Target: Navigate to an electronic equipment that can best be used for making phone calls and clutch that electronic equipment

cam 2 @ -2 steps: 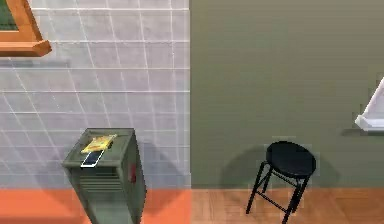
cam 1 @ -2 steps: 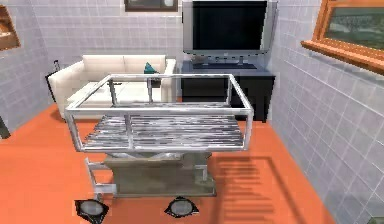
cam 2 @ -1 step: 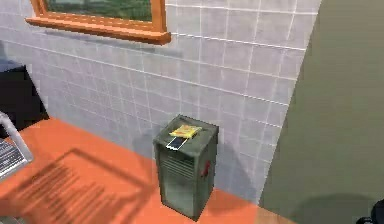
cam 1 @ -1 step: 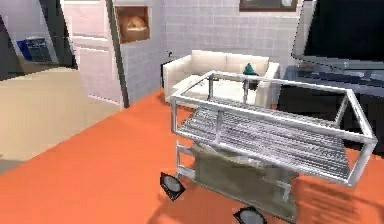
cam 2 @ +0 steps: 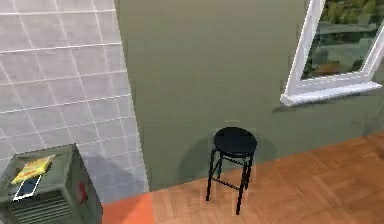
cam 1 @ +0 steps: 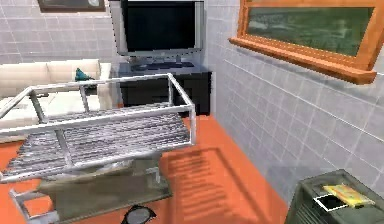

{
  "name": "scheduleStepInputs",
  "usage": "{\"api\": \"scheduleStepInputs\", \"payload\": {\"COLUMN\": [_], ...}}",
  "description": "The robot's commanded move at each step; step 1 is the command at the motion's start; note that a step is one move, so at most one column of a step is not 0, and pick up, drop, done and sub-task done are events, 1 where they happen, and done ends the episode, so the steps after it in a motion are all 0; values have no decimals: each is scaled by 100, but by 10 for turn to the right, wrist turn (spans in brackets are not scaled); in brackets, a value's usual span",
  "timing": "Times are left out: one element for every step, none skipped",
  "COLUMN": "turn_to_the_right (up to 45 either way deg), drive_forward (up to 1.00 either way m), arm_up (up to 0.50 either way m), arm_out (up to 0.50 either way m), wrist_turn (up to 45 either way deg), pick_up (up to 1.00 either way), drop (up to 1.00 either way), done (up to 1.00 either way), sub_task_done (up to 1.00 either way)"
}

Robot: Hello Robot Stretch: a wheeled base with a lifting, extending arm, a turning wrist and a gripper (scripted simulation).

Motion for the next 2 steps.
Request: {"api": "scheduleStepInputs", "payload": {"turn_to_the_right": [450, 240], "drive_forward": [0, 0], "arm_up": [0, 0], "arm_out": [0, 0], "wrist_turn": [0, 0], "pick_up": [0, 0], "drop": [0, 0], "done": [0, 0], "sub_task_done": [0, 0]}}
